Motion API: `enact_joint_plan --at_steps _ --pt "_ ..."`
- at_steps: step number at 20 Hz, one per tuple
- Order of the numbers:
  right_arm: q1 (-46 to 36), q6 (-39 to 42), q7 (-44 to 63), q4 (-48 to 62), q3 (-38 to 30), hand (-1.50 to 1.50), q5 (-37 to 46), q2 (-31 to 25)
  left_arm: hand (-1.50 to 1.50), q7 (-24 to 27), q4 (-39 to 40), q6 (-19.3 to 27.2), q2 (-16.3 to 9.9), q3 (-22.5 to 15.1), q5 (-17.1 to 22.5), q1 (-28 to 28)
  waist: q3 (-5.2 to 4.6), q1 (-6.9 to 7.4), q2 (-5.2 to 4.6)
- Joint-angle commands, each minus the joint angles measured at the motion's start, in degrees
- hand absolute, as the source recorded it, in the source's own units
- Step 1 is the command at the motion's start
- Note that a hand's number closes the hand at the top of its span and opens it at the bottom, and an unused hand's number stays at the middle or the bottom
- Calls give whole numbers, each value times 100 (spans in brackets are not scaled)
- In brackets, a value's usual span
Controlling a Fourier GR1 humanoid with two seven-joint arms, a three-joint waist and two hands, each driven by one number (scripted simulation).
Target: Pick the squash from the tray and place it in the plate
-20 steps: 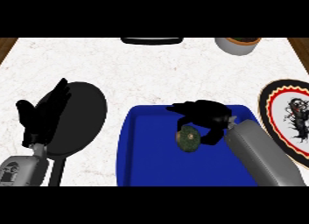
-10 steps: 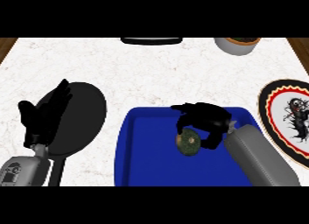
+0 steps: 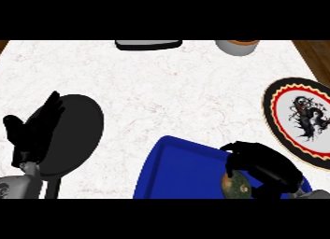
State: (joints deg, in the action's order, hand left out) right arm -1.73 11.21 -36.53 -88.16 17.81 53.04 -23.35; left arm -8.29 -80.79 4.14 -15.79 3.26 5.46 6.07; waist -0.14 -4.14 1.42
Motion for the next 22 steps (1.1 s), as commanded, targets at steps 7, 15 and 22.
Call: enact_joint_plan --at_steps 7,15,22 --pt "2009 -990 115 -2603 -2233 150 -1823 -24 0 -99 -340 -32 -54 22 25 -175 12 -9 -45" --pt "1976 11 1016 -2629 -3803 150 -3444 -245 0 -61 158 -210 31 -43 -49 332 12 356 -144" --pt "666 2 1156 -775 -4062 150 -3255 -519 0 56 44 -181 240 -144 -213 236 15 436 -146"
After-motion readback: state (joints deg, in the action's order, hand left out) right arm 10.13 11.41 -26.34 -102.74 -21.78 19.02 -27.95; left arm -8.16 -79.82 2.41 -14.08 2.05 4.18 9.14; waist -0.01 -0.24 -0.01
